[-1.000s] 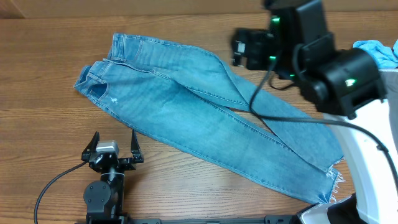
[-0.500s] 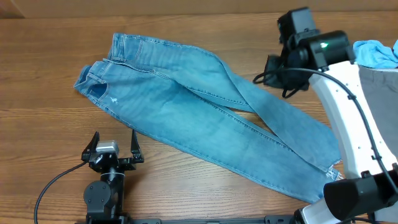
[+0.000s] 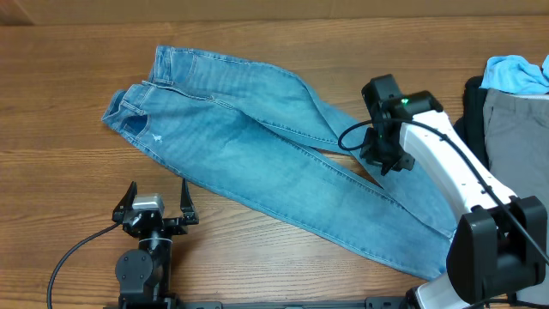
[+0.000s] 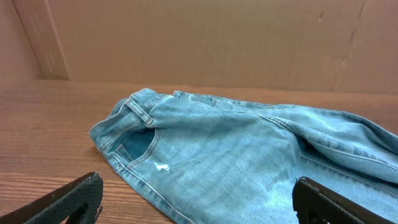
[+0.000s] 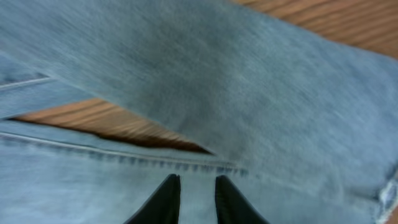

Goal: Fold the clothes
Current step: 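Lower the right gripper onto the jeans' right leg near the knee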

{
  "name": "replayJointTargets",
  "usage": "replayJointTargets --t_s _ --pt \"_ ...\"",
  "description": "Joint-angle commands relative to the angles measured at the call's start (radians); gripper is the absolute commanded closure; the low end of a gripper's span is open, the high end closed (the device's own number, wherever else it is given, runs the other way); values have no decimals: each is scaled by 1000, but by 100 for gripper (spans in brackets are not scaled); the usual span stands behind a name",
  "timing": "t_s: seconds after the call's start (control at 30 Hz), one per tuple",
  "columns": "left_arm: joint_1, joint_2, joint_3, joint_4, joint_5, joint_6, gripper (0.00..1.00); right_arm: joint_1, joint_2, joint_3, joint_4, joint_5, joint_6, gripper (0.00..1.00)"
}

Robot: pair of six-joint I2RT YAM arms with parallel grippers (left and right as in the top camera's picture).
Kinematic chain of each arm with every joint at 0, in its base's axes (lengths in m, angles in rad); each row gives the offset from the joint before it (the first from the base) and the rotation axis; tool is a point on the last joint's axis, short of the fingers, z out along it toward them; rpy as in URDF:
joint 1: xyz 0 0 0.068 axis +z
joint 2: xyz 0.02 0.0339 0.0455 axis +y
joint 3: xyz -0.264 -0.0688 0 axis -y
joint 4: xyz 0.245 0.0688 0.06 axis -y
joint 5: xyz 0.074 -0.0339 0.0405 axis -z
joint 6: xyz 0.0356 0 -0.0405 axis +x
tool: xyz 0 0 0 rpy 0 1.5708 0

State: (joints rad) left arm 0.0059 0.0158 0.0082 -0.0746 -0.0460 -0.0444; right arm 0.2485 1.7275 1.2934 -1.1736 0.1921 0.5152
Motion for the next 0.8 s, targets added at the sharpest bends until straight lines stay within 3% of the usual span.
replayJointTargets --t_s 0.0,0.1,0.23,0.57,0.77 --pt "-6 -9 -3 4 -9 23 0 -2 -8 -95 124 20 -37 68" --pt "-6 -9 -3 3 -9 23 0 -2 -8 -154 247 17 -117 51" --pt "-6 -9 -3 3 -9 23 0 -2 -8 -182 319 18 -183 50" --pt "-6 -9 -3 4 -9 23 0 -2 -8 -201 341 17 -187 50" --pt "-6 -9 -3 4 -9 23 0 -2 -8 -304 430 17 -187 51"
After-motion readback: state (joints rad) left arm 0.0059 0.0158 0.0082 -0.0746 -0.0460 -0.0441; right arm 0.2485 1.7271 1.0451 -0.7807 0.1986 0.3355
